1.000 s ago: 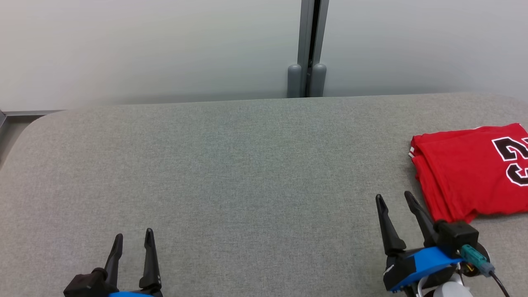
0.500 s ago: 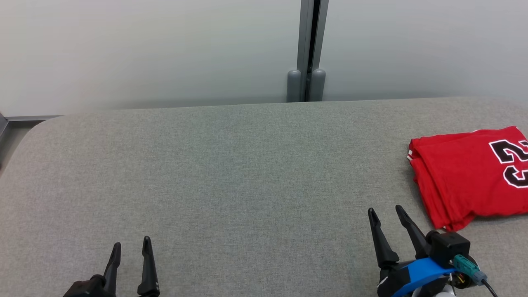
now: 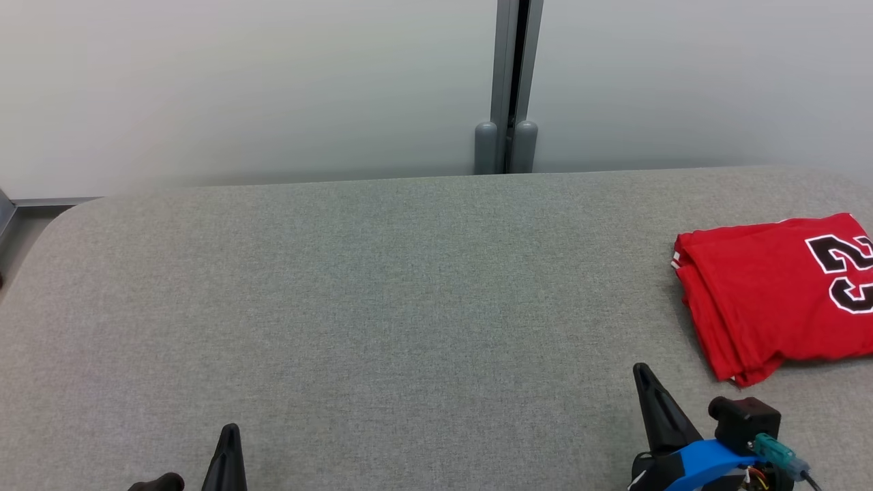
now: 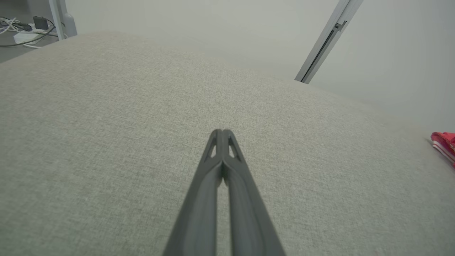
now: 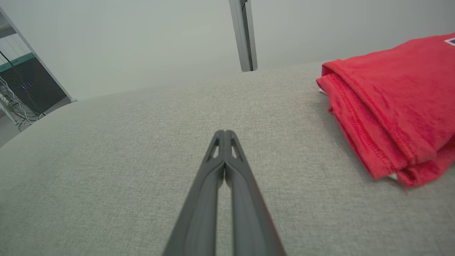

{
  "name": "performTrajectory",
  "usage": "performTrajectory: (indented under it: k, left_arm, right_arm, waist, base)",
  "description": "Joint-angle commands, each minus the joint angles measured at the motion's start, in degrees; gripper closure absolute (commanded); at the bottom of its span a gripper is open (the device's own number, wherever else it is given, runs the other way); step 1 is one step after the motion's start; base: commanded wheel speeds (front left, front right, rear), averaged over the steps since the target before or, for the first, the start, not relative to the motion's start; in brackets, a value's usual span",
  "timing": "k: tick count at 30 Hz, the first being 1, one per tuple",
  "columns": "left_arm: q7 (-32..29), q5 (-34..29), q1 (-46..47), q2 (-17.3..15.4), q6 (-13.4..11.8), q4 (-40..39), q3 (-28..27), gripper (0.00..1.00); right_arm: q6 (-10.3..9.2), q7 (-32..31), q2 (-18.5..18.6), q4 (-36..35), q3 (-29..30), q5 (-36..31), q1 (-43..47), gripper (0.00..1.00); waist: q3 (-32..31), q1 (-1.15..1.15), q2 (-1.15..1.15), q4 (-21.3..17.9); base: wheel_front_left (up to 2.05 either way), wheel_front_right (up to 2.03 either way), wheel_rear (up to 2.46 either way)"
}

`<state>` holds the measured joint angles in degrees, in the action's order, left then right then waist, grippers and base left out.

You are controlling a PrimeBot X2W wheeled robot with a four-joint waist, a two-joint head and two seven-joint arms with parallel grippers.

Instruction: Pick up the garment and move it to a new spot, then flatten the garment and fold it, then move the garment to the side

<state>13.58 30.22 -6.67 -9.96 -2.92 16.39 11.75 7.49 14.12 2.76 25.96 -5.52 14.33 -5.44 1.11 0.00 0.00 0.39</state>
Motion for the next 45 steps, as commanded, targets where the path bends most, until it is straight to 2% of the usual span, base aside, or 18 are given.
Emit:
performTrajectory:
  k: [1, 22, 45]
  left_arm:
    - [-0.67, 2.29, 1.25, 0.03, 0.54, -0.84, -0.99, 1.0]
    - [-5.96, 18.52, 4.66, 1.93, 3.26, -1.28, -5.74, 1.0]
    - [-10.37, 31.92, 7.37, 3.51, 5.52, -1.68, -9.67, 1.0]
  right_arm:
    - [0.0, -0.65, 0.03, -1.24, 0.58, 3.06, -0.72, 1.0]
    - [0.0, -6.06, 0.06, -4.34, 3.71, 23.44, -0.75, 1.0]
    - [0.0, -10.57, 0.1, -6.79, 6.32, 40.23, -0.86, 1.0]
  waist:
    - [-0.01, 0.0, 0.0, -0.01]
    - [-0.17, 0.0, 0.0, -0.07]
    - [-0.34, 0.0, 0.0, -0.14]
  base:
    - [0.0, 0.0, 0.0]
    - [0.0, 0.0, 0.0]
    - [0.0, 0.0, 0.0]
